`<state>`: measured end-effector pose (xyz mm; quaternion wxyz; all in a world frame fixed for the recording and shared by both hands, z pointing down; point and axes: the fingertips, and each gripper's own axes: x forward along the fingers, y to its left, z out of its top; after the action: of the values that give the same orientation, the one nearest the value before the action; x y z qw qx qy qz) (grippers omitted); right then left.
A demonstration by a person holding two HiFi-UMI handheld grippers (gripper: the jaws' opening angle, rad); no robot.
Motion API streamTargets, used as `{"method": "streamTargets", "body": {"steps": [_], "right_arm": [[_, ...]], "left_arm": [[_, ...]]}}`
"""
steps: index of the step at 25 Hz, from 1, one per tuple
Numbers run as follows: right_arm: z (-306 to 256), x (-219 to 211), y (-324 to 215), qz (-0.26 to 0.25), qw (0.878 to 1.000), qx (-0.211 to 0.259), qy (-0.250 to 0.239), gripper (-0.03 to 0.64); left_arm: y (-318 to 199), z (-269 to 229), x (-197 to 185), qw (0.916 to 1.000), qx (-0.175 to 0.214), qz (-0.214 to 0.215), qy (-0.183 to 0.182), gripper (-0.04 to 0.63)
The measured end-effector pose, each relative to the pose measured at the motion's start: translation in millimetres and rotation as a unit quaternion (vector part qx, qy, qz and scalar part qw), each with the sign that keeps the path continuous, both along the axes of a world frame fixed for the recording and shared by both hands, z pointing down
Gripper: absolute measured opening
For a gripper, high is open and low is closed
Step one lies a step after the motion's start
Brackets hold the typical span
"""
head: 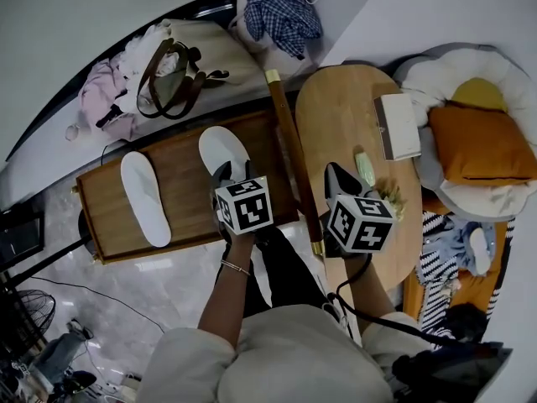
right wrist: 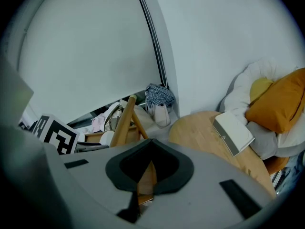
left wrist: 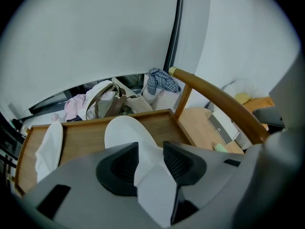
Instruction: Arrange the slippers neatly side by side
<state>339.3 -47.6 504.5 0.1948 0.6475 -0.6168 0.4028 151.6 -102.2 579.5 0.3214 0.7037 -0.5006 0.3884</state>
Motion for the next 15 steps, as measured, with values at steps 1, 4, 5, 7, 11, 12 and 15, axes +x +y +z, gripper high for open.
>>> {"method": "streamTargets", "body": {"steps": [1,4,5,7,11,12,15], "right_arm": [[1.0,-0.1,0.4,0.0,1.0,-0.001,-0.001,0.034],[3.7,-0.3,0.9,0.0,1.0,-0.004,-0.004,0.034],[4.4,-0.3,1.2,0.0,1.0,-0.005,-0.005,0.034],[5.5,-0.3,2.2,0.0,1.0,-0.005,-0.006,0.034],[8.5,-0.4,4.7,0.0,1.0,-0.008,-0.008,0.034],[9.1,-0.8,5.7,0.0,1.0,-0.009,-0.009,0.034],[10.0,-1.8,6.5,0.0,1.0,-0.009,-0.01,0.034]], "left_arm": [[0.0,0.9,-0.4,1.0,0.0,-0.003,-0.002,0.18],[-0.1,2.1,-0.2,0.9999,0.0,-0.011,-0.002,0.189],[0.1,1.7,0.1,0.9999,0.001,-0.013,0.0,0.189],[0.9,-0.1,0.9,0.9998,0.003,-0.019,0.004,0.189],[3.3,-0.8,3.1,0.9995,0.004,-0.027,0.014,0.206],[4.7,0.6,3.2,0.9995,0.002,-0.028,0.015,0.213],[7.2,4.5,3.3,0.9995,-0.002,-0.028,0.014,0.22]]}}
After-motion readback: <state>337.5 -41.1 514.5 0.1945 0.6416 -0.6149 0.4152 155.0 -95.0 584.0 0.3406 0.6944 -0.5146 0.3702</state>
